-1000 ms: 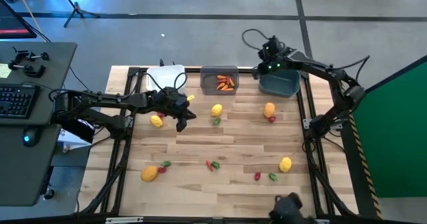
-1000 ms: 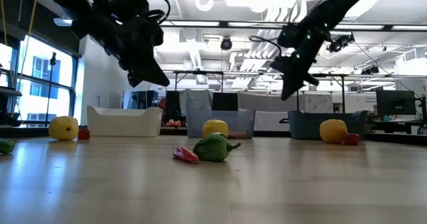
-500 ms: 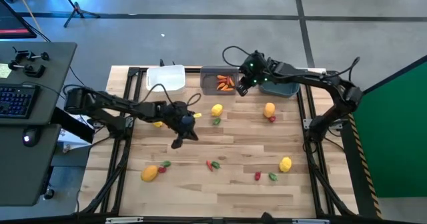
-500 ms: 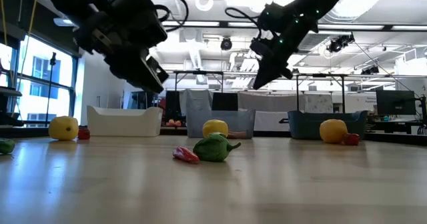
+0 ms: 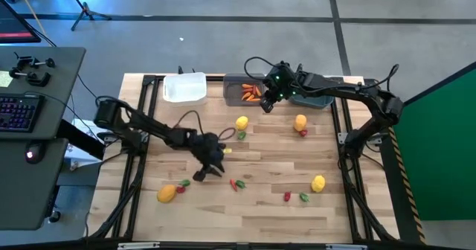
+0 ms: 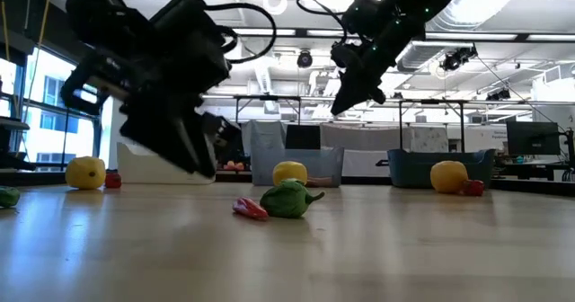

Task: Sort produce into baskets
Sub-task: Put the orange chili pepper into the black bin

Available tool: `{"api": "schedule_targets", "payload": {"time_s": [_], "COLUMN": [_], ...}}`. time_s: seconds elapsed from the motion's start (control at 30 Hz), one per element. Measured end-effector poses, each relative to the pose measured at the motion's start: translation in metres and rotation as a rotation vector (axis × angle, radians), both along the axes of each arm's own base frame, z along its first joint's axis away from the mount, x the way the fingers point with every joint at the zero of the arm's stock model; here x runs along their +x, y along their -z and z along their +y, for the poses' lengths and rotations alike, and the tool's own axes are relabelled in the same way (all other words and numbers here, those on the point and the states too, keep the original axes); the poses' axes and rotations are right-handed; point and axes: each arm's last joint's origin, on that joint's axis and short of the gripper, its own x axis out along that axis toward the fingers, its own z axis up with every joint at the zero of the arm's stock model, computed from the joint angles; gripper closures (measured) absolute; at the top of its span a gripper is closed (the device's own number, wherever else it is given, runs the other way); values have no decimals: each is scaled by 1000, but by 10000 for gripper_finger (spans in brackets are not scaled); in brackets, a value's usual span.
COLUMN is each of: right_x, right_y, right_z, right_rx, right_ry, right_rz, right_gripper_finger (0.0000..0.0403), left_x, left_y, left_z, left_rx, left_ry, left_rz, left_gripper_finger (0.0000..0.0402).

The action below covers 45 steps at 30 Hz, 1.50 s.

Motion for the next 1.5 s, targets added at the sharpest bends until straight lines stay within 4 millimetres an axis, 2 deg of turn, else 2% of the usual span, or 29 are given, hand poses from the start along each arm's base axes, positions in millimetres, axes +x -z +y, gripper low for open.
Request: {"api": "schedule_targets", "payload": {"time_s": [0.2, 0.33, 0.5, 0.7, 0.83, 1.03, 1.3, 1.4, 1.5], "right_x": [-1, -2, -3, -3, -3, -3, -3, -3, -3], "right_y": [0, 1, 2, 2, 2, 2, 2, 2, 2], "right_z": [-1, -2, -1, -1, -1, -1, -1, -1, -1], "right_rx": [-10, -11, -5, -6, -11, -10, -15, -17, -20], "right_ry": [-10, -20, -32, -34, -40, -40, -45, -47, -46], "right_rz": [8, 18, 29, 31, 33, 34, 37, 37, 32], "right_gripper_finger": [403, 403, 403, 403, 403, 403, 403, 403, 403], "left_x": [21, 34, 40, 40, 38, 38, 35, 28, 20], "left_y": [5, 6, 9, 11, 12, 12, 9, 0, -18], "left_z": [-18, -27, -36, -36, -37, -37, -34, -25, -12], "left_rx": [164, 191, 196, 211, 227, 248, 225, 228, 297], "left_ry": [-34, 36, 117, 130, 152, 181, 143, 92, -8], "left_rz": [-35, -72, -65, -50, -43, -55, -2, 61, 94], "left_gripper_finger": [281, 277, 277, 278, 302, 389, 400, 401, 401]}}
